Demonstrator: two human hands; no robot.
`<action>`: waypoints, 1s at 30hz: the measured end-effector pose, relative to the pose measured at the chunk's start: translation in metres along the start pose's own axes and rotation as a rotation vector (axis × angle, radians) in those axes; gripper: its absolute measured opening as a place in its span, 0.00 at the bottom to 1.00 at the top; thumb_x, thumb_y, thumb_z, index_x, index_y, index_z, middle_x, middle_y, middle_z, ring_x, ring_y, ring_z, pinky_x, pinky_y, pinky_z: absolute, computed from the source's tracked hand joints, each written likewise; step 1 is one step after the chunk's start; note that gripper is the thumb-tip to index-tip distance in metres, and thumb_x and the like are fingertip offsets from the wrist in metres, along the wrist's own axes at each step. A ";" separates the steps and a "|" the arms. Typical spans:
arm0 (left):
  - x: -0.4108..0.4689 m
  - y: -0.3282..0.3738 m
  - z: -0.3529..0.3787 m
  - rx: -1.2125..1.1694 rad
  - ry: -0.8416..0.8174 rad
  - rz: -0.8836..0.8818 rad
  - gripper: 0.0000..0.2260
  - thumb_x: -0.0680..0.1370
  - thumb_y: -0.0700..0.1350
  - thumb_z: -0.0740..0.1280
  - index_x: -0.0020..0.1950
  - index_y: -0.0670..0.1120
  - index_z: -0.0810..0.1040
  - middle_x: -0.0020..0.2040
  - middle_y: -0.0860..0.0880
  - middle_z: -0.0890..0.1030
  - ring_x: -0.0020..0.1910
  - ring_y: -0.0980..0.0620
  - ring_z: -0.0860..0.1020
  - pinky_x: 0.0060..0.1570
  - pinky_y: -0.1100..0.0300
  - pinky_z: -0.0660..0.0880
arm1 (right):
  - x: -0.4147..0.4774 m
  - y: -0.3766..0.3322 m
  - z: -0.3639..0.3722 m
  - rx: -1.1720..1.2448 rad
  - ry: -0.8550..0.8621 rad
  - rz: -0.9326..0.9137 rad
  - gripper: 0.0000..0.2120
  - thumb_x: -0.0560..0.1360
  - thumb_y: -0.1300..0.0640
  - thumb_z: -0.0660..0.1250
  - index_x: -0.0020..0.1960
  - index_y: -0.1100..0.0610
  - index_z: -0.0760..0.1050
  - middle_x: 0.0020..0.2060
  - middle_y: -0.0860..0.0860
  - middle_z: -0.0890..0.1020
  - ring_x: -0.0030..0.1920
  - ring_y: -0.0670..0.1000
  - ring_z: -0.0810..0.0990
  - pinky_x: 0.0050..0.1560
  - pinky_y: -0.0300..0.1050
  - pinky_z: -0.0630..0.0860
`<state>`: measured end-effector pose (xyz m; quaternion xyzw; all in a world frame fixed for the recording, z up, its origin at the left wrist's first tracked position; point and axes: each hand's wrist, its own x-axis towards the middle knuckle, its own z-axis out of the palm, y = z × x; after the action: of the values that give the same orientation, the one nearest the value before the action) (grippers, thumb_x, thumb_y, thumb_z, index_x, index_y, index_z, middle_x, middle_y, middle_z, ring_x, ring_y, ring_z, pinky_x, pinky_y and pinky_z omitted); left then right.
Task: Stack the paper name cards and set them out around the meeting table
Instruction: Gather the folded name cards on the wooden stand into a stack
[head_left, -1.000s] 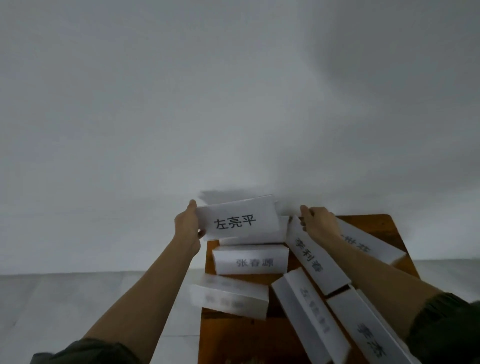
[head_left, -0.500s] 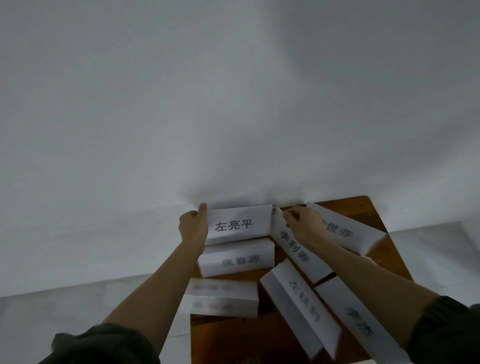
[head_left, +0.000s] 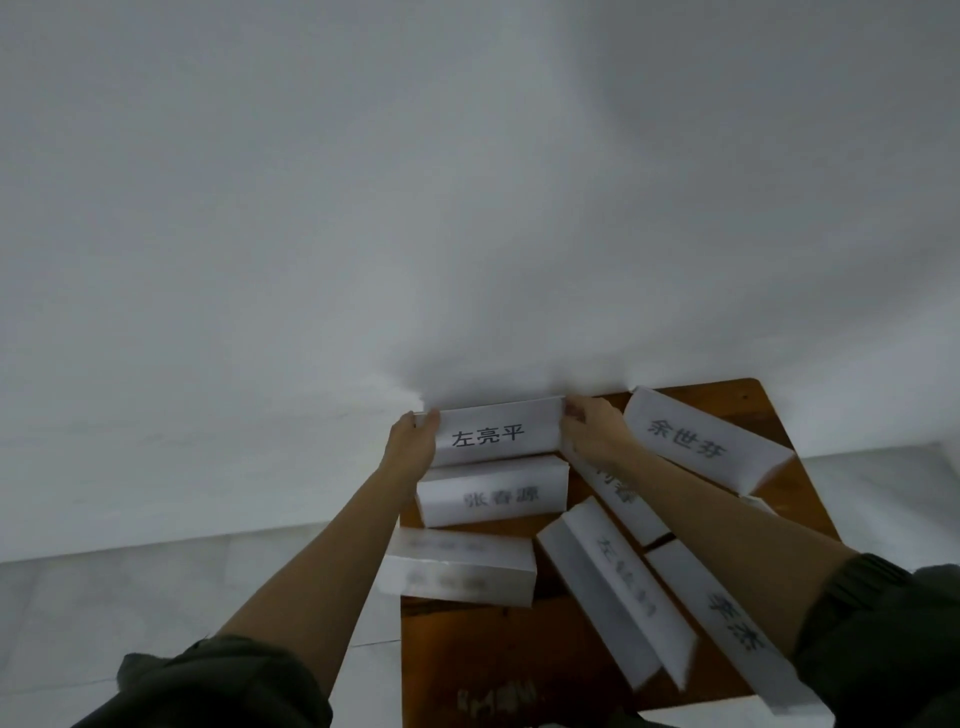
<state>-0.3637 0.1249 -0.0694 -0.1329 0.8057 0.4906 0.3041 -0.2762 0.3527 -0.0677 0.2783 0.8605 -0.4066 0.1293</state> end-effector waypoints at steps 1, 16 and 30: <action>-0.006 -0.001 -0.005 0.001 -0.017 0.008 0.24 0.78 0.57 0.61 0.63 0.39 0.74 0.59 0.41 0.78 0.57 0.42 0.78 0.62 0.44 0.74 | -0.007 0.000 -0.001 0.025 0.006 0.004 0.13 0.80 0.58 0.60 0.62 0.59 0.77 0.57 0.55 0.81 0.56 0.54 0.79 0.57 0.48 0.76; -0.064 -0.123 -0.060 -0.082 0.025 -0.272 0.26 0.78 0.56 0.65 0.67 0.38 0.70 0.57 0.41 0.75 0.56 0.41 0.75 0.58 0.46 0.71 | -0.166 0.119 0.017 -0.103 0.380 0.309 0.23 0.81 0.41 0.54 0.39 0.55 0.76 0.34 0.50 0.80 0.33 0.46 0.78 0.31 0.40 0.70; -0.134 -0.148 -0.029 -0.270 0.188 -0.147 0.11 0.82 0.49 0.61 0.54 0.41 0.71 0.49 0.42 0.76 0.54 0.42 0.76 0.57 0.48 0.74 | -0.201 0.173 0.045 1.100 0.110 0.904 0.22 0.78 0.45 0.65 0.53 0.66 0.73 0.44 0.61 0.80 0.38 0.56 0.80 0.37 0.49 0.81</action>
<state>-0.1935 0.0164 -0.0819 -0.2763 0.7454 0.5562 0.2420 -0.0125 0.3323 -0.1145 0.6529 0.3363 -0.6736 0.0826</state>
